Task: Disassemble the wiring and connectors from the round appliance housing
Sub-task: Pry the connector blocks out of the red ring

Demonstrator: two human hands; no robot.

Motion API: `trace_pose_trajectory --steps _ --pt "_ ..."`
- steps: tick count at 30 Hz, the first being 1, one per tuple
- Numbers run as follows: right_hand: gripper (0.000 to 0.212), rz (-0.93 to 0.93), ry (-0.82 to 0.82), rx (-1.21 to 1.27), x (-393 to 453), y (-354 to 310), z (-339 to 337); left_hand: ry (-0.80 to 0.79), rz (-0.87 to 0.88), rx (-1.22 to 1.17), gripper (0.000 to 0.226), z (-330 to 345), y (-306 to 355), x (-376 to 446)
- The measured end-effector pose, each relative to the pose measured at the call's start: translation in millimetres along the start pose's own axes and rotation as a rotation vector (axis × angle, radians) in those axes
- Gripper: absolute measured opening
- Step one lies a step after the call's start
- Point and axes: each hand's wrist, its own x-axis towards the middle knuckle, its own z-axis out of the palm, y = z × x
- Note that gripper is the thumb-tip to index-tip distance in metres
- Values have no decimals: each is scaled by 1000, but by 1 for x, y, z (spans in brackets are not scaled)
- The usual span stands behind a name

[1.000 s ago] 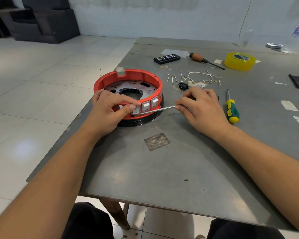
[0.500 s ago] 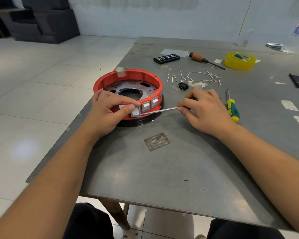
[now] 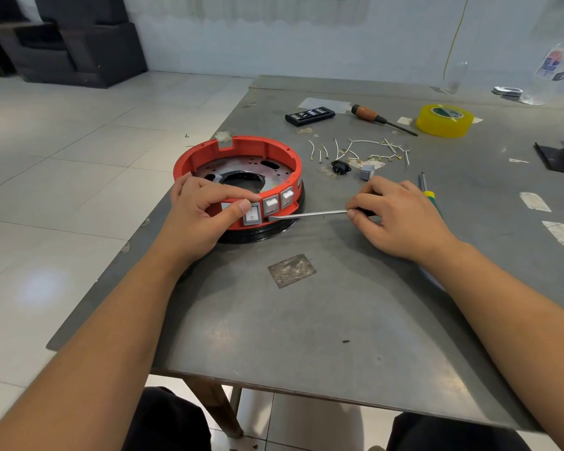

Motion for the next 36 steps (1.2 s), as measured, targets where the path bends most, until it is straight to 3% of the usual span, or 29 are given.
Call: trace_pose_trajectory --steps 6,10,17,27,36 --pt "19 -137 -171 56 -5 -7 4 37 17 -21 29 5 -1 0" --pt "22 -174 -155 112 -1 -31 12 71 46 23 31 11 2 0" --pt "33 -215 -147 58 -1 -51 20 88 39 31 16 18 3 1" --pt "59 -135 63 282 41 -106 16 120 72 35 16 19 -5 4" --pt "30 -179 217 223 43 -117 34 127 106 47 32 18 -9 6"
